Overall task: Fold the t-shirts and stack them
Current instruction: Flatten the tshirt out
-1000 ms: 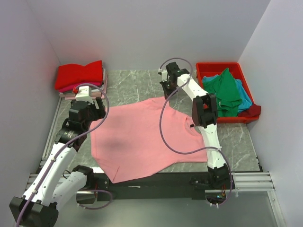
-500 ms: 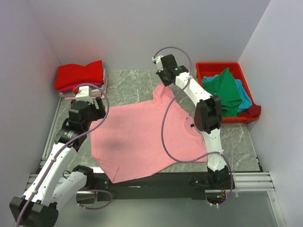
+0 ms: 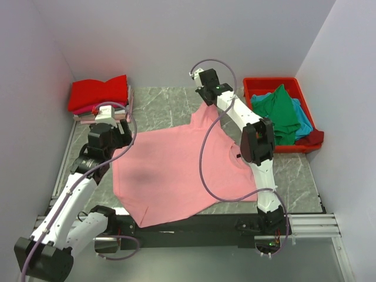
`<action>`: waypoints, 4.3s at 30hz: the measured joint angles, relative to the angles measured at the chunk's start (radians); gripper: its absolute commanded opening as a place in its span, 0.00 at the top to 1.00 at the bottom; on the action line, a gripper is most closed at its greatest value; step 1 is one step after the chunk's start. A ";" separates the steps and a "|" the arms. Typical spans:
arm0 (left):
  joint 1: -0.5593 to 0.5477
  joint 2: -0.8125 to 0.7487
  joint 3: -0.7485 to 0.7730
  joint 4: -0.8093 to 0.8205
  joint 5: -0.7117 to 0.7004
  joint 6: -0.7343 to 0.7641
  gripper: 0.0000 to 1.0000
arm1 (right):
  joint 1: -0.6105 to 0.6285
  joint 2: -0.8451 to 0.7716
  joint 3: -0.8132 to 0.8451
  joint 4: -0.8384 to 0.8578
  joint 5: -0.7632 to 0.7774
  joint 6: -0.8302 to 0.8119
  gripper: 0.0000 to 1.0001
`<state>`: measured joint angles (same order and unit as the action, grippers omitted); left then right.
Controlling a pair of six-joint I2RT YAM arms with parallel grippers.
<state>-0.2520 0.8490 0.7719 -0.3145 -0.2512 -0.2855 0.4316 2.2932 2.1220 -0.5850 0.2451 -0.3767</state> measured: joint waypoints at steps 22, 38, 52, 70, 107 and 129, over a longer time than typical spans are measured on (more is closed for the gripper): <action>0.600 0.909 0.277 0.105 0.663 -0.145 0.54 | -0.070 0.001 0.005 -0.021 -0.220 0.042 1.00; 0.489 1.043 0.436 -0.042 0.470 -0.022 0.64 | -0.070 0.001 0.000 -0.021 -0.258 0.047 1.00; 0.440 1.052 0.456 -0.072 0.315 0.004 0.81 | -0.072 0.001 0.000 -0.023 -0.269 0.051 1.00; 0.483 0.968 0.408 -0.071 0.259 -0.027 0.55 | -0.076 0.001 -0.004 -0.029 -0.273 0.051 1.00; 0.332 1.095 0.524 -0.146 0.069 0.011 0.91 | -0.079 -0.002 -0.034 -0.032 -0.291 0.065 1.00; 0.349 0.505 0.341 -0.050 0.123 -0.051 1.00 | -0.098 -0.267 -0.031 -0.103 -0.322 0.024 1.00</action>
<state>0.0975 1.3537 1.1126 -0.3641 -0.1284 -0.3363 0.3332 2.0266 2.0914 -0.6884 -0.0772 -0.3523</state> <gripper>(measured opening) 0.012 0.009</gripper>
